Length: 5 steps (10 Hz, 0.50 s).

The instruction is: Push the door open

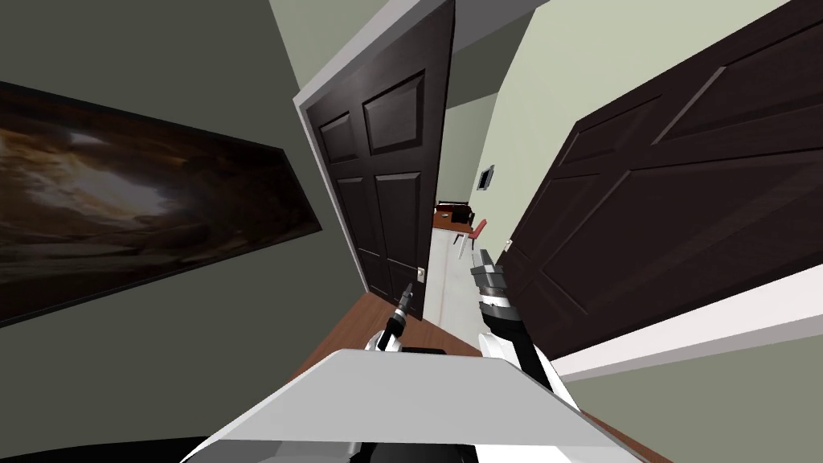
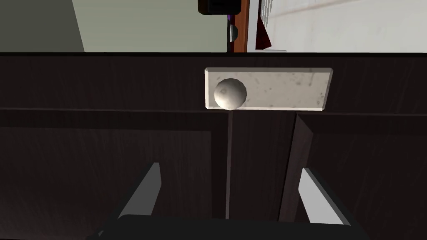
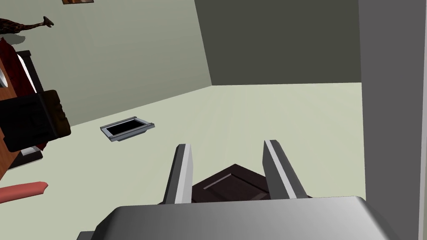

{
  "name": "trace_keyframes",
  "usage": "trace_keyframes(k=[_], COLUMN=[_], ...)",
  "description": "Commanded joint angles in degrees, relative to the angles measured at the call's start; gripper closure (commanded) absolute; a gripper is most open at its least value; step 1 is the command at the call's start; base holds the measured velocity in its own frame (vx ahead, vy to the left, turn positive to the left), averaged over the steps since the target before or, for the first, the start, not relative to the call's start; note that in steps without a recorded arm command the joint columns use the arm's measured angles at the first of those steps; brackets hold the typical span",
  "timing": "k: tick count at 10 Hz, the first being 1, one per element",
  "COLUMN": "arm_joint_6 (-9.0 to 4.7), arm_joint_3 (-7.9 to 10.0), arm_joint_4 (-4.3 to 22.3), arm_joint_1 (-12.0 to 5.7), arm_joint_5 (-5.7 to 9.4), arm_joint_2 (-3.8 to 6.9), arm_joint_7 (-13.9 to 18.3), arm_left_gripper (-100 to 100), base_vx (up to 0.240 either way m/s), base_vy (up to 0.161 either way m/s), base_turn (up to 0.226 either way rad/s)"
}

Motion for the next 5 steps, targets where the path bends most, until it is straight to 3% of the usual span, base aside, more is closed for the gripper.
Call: trace_keyframes(k=[1,3,5], arm_joint_6=[-0.16,-0.25,-0.34], arm_joint_3=[0.16,0.47,0.78], arm_joint_4=[0.1,0.3,0.6], arm_joint_1=[0.08,-0.05,-0.19], arm_joint_5=[0.01,0.07,0.13], arm_joint_2=[1.64,2.37,1.83], arm_joint_7=[0.1,0.2,0.4], arm_left_gripper=[-100,-100,-100], base_vx=[0.172,0.196,0.197], base_vy=[-0.068,-0.106,-0.080], base_turn=[-0.026,-0.024,-0.028])
